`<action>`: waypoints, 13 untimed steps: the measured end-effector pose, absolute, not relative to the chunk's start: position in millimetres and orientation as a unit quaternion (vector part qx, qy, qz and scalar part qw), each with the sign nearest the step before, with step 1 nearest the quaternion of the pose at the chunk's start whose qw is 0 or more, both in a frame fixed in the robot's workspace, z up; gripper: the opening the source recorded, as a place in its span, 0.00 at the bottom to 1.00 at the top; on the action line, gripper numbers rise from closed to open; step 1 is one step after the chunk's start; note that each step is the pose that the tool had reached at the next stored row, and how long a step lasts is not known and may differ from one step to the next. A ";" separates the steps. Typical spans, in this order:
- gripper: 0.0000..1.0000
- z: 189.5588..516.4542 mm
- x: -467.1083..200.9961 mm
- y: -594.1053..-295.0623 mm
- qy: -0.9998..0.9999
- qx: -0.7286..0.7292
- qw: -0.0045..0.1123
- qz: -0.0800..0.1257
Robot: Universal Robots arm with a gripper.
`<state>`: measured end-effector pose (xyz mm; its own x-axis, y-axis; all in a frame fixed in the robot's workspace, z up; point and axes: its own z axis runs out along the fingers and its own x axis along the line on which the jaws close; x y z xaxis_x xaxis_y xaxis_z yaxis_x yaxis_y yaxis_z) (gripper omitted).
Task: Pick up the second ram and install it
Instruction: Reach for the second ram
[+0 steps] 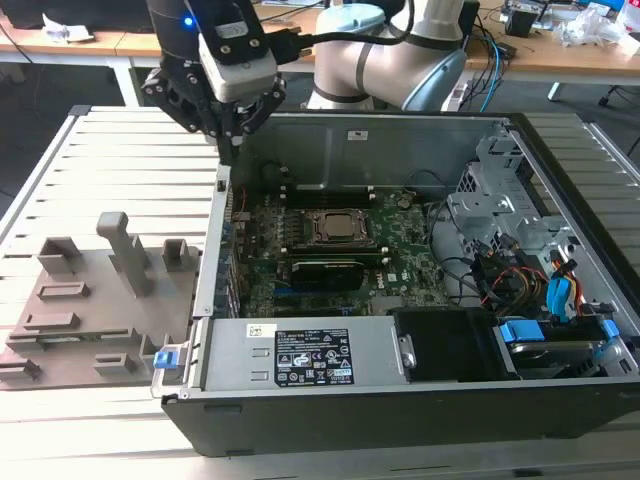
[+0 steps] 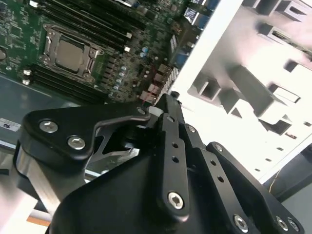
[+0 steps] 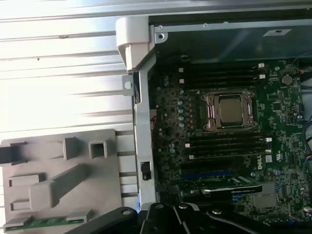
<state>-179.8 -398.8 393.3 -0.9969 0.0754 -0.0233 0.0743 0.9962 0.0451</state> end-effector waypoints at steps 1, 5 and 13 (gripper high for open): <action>0.11 393.3 -185.8 -398.9 0.999 0.037 0.012 0.022; 0.11 393.2 -218.9 -398.8 0.999 0.037 0.013 0.022; 0.11 393.1 -262.2 -398.8 0.999 0.037 0.013 0.022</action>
